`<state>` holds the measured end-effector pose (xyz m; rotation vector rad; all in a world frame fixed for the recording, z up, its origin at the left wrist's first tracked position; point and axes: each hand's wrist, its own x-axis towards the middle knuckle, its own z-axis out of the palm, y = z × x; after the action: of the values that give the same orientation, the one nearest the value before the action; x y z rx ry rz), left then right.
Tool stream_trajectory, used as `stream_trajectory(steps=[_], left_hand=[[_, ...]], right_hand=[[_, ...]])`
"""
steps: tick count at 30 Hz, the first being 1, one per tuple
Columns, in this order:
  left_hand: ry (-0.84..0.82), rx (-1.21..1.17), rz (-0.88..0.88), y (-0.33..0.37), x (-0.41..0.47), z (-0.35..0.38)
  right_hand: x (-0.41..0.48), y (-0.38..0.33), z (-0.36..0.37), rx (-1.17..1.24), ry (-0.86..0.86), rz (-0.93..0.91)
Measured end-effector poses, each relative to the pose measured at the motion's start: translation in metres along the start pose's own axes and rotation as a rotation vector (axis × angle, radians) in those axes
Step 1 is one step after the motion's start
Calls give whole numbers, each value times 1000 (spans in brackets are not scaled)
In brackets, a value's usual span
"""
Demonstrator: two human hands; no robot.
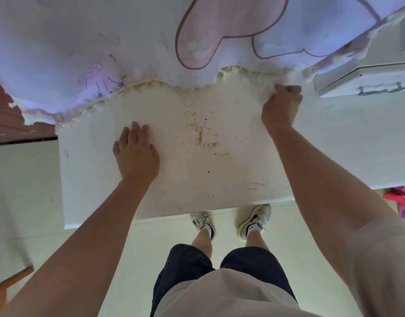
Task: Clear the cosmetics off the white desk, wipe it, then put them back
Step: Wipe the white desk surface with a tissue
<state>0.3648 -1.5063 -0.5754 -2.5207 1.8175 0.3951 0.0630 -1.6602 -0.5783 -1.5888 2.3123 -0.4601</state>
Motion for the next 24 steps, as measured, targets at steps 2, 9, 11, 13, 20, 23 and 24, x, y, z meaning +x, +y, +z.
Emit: stream_trajectory(steps=[2,9,11,13,20,23,24], left_hand=[[-1,7,9,-1,0,-1],[1,22,31,-4,3,-6],[9,13,36,-4,4,-7],[10,6,30,-5,5,-6],[3,18,42,-10,3,-1],[9,27,52,-12,2,0],[10,29,51,-11,2,0]], right_hand=[[-6,-17,10,-132,21,-28],[-80,-122,58,-101,-335,-678],[-81,-123,53,0,-471,-769],[-68,-109,42,79,-445,-764],[-4,-50,25,-150,-3,-241],[-22,-95,44,-156,-47,-399],[-32,-111,51,-148,-100,-463]])
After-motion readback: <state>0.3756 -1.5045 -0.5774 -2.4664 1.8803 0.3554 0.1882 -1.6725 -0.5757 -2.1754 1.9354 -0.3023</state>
